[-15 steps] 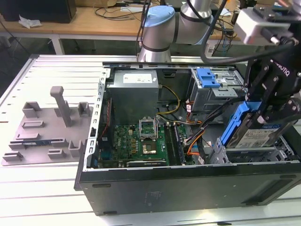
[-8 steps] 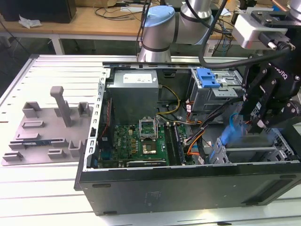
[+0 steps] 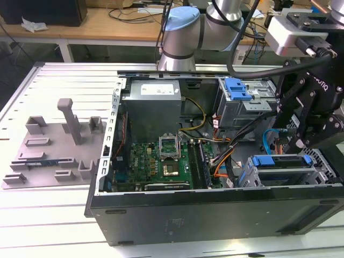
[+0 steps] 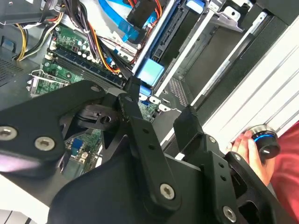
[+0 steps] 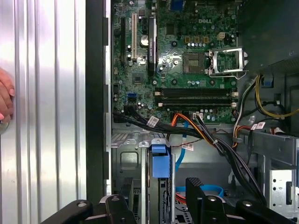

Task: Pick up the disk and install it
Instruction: 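Insert the first disk wire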

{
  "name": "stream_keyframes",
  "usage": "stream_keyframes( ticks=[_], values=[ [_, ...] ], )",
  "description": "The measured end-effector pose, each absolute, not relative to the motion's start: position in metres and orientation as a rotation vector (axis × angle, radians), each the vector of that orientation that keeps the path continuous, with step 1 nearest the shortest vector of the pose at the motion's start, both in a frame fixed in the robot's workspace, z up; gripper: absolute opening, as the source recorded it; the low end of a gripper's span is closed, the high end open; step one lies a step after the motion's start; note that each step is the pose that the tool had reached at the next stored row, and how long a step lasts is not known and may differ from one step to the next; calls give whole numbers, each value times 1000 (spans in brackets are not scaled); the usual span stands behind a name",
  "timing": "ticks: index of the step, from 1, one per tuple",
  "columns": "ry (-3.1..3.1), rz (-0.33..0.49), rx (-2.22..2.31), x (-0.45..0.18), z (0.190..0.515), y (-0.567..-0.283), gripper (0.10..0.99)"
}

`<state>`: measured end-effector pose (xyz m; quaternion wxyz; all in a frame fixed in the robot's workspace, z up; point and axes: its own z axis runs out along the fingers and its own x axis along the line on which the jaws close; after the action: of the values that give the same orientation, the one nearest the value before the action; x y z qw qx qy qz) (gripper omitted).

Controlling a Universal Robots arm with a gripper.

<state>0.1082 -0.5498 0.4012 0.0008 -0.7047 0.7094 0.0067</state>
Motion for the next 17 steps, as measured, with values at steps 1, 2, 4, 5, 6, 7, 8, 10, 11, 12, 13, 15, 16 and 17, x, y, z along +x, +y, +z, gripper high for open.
stream_keyframes(
  ticks=[1, 2, 4, 5, 6, 7, 8, 10, 11, 12, 13, 15, 16, 17],
  values=[
    [2228, 21, -2213, 108, 401, -550, 565],
    [2228, 21, -2213, 108, 401, -550, 565],
    [2228, 21, -2213, 108, 401, -550, 565],
    [2228, 21, -2213, 108, 401, -550, 565],
    [2228, 21, -2213, 108, 401, -550, 565],
    [2228, 21, -2213, 108, 401, -550, 565],
    [2228, 21, -2213, 108, 401, -550, 565],
    [2228, 21, -2213, 108, 401, -550, 565],
    [2228, 21, -2213, 109, 401, -550, 565],
    [2228, 21, -2213, 114, 401, -550, 565],
    [2228, 21, -2213, 119, 401, -549, 565],
    [2228, 21, -2213, 134, 401, -549, 565],
    [2228, 21, -2213, 139, 401, -549, 565],
    [2231, 13, -2217, 140, 401, -547, 565]
  ],
)
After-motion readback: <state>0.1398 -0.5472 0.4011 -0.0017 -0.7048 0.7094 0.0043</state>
